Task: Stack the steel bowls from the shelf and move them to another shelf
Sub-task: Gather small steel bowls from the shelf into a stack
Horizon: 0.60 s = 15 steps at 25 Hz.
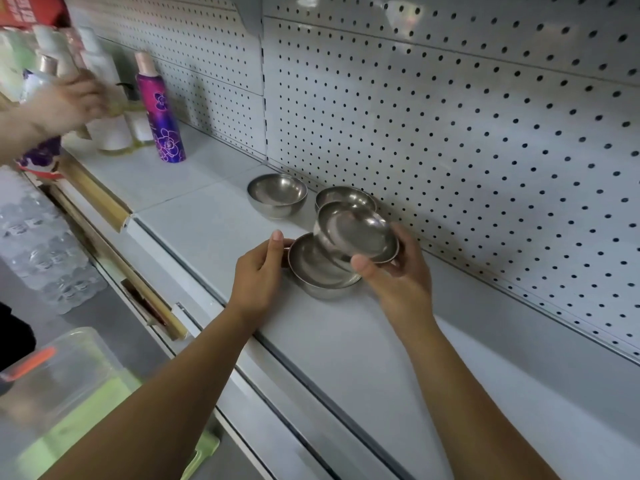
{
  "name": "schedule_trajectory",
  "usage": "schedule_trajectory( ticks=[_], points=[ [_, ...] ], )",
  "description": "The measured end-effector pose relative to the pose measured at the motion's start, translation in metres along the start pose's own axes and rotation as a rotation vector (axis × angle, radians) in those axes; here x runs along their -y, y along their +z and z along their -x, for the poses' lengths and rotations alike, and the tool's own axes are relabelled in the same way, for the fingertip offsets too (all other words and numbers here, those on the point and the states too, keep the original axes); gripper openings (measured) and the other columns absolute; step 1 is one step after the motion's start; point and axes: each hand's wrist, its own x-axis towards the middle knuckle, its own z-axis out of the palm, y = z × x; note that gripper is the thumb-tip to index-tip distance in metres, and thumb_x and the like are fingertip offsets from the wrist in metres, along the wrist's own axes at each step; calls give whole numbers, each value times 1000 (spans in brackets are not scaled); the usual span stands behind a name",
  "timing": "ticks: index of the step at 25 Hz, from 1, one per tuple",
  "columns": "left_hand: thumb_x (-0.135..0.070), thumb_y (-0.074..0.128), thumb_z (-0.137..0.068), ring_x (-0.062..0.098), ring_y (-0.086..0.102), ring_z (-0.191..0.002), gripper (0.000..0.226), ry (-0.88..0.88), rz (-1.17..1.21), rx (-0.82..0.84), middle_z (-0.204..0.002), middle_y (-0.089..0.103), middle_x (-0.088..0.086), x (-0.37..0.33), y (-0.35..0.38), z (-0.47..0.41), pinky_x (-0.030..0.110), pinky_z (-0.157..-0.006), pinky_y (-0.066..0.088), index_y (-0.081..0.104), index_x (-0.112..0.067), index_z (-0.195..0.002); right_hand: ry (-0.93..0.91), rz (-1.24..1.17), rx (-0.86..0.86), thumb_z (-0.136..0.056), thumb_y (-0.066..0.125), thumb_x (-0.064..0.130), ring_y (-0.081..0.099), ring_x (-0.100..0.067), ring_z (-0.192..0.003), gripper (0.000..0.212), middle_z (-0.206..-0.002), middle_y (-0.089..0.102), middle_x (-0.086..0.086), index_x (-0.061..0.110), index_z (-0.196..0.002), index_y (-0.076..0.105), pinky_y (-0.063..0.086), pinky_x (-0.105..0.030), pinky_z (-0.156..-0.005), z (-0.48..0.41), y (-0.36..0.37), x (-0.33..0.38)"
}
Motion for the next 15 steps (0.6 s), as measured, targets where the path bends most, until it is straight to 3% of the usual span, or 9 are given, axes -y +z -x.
schedule_trajectory(
  ticks=[4,10,15],
  points=[
    [-48,37,-108,6,74,-91,49,-22,7,-25,-95,79,-7,-1,-1,-1,20,-84,54,79,-25,-98,14,95,55,-50,91,62,60,-3,-128,102,-139,62,14,40,-142,53,50,-18,-98,5,9,-6],
    [-46,41,-108,15,75,-86,51,-21,31,-14,-85,80,-2,-1,0,-1,19,-79,55,81,-21,-87,46,102,136,-56,97,51,61,13,-115,103,-142,59,11,36,-145,47,54,-18,-93,8,14,-11],
    [-46,43,-107,18,75,-84,52,-30,31,4,-82,79,1,0,-1,-2,23,-81,57,81,-17,-86,54,175,218,-55,92,62,59,1,-129,119,-144,57,17,41,-154,31,50,-35,-112,5,15,-20]
  ],
)
